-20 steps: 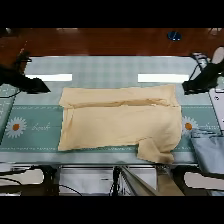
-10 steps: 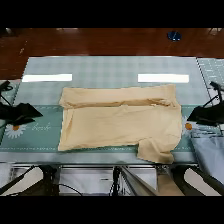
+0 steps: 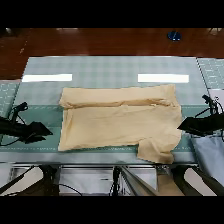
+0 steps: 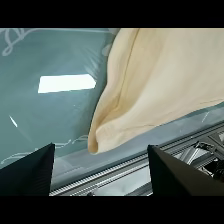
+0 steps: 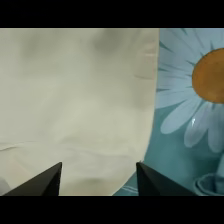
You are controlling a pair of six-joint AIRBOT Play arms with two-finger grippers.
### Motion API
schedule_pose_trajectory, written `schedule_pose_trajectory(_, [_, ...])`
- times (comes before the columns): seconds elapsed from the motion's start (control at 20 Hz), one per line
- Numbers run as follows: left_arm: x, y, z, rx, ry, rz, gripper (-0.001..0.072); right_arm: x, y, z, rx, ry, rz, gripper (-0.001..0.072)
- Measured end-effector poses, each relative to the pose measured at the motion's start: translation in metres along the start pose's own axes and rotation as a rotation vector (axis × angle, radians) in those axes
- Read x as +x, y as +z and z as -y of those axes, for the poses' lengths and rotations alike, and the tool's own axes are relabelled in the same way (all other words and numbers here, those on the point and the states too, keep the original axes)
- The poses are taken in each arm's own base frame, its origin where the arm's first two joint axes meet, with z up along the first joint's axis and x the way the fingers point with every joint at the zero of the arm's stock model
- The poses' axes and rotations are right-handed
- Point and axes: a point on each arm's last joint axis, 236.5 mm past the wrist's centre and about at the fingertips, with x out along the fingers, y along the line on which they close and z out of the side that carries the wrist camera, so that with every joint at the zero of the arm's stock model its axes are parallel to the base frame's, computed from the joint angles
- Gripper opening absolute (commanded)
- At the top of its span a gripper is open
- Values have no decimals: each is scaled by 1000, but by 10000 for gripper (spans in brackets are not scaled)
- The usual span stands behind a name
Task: Fold the shirts.
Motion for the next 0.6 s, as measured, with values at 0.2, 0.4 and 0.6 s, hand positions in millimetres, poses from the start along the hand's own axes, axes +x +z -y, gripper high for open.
schedule_pose_trajectory(0.2, [17, -7, -5, 3, -8, -90, 683, 1, -1, -1, -1, 4, 1, 551])
schedule_pose_trajectory(0.4, [36, -10, -5, 39, 7, -170, 683, 2, -5, -1, -2, 7, -18, 551])
schedule_pose_trajectory(0.6, [49, -17, 2, 67, -1, -245, 683, 2, -8, -2, -3, 10, -31, 544])
